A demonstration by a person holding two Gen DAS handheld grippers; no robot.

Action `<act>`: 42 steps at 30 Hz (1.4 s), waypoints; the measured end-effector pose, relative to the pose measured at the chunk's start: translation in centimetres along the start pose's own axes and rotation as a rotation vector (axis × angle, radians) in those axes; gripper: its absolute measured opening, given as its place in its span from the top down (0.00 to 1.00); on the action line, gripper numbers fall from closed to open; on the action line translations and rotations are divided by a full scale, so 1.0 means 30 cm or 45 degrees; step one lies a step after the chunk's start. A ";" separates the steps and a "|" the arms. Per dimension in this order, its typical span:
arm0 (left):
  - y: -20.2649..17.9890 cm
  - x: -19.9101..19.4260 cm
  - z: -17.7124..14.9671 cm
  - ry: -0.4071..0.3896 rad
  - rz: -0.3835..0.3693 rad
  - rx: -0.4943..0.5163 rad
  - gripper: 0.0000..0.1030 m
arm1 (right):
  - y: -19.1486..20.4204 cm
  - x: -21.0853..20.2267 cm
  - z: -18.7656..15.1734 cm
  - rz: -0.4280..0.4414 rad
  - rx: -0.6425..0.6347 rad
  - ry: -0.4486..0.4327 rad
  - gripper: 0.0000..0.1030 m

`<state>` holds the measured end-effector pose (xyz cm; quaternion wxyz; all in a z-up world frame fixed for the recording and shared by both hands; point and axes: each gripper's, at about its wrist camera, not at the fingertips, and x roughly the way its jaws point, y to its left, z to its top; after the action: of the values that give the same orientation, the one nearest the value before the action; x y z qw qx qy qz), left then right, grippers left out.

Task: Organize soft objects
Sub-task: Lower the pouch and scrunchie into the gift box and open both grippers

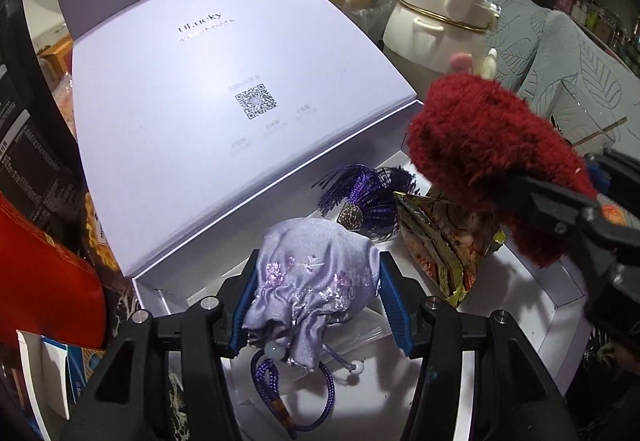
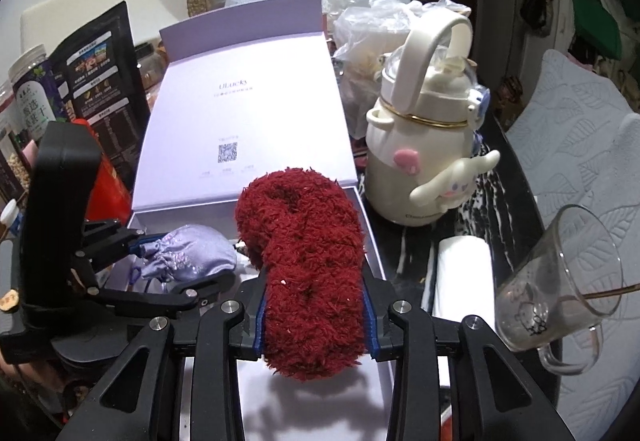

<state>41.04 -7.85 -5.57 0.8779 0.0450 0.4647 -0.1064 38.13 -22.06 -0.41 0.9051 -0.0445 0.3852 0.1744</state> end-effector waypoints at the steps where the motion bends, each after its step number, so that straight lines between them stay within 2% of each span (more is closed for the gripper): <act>1: 0.002 0.000 0.002 0.003 -0.005 -0.008 0.47 | 0.003 0.010 0.001 -0.003 -0.001 0.006 0.65; 5: 0.015 0.010 0.007 0.026 -0.019 -0.037 0.45 | 0.024 0.039 0.000 0.008 -0.019 0.030 0.65; 10: 0.040 0.021 0.000 0.050 -0.027 -0.060 0.43 | 0.048 0.072 -0.007 -0.004 -0.052 0.060 0.59; 14: 0.040 0.019 0.000 0.051 0.010 -0.055 0.40 | 0.047 0.075 -0.003 -0.009 -0.053 0.071 0.56; 17: 0.055 0.016 -0.008 0.053 0.021 -0.070 0.38 | 0.043 0.076 -0.002 -0.014 -0.052 0.078 0.46; 20: 0.063 0.003 -0.011 0.045 0.036 -0.080 0.28 | 0.030 0.072 -0.003 -0.024 -0.034 0.088 0.44; 22: 0.068 -0.011 -0.014 0.035 0.049 -0.083 0.24 | 0.025 0.067 -0.003 -0.027 -0.023 0.090 0.36; 32: 0.067 -0.128 -0.023 -0.017 0.125 -0.075 0.23 | 0.014 0.019 -0.003 -0.079 0.001 0.100 0.30; 37: 0.066 -0.193 -0.016 -0.052 0.128 -0.082 0.23 | 0.016 -0.028 0.002 -0.104 -0.001 0.083 0.30; 42: 0.032 -0.265 0.003 -0.132 0.164 -0.073 0.23 | 0.024 -0.092 0.019 -0.117 0.000 0.041 0.30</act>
<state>37.00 -5.77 1.04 0.9068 0.0440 0.4176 -0.0384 36.48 -22.04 1.99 0.9059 -0.0650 0.3971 0.1318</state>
